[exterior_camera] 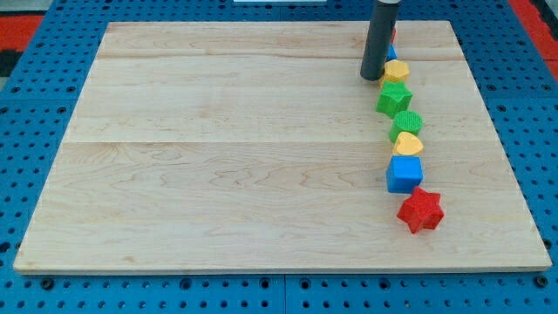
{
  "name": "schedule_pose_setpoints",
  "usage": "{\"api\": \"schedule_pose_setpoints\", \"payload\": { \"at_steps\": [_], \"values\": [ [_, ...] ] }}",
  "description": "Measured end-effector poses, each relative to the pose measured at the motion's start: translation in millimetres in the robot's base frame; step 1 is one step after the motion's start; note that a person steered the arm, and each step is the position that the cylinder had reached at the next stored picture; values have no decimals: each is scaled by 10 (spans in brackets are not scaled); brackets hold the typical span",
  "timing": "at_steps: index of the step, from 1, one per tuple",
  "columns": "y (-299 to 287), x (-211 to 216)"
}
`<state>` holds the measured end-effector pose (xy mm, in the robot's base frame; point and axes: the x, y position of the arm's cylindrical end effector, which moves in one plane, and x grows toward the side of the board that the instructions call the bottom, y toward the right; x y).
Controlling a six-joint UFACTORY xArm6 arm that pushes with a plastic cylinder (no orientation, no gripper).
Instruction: Move your arm closer to the red circle
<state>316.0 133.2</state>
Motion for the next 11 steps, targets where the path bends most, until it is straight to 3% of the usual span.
{"api": "schedule_pose_setpoints", "payload": {
  "at_steps": [8,9,11],
  "values": [
    [-165,130],
    [-572,-22],
    [-641,-649]
  ]
}}
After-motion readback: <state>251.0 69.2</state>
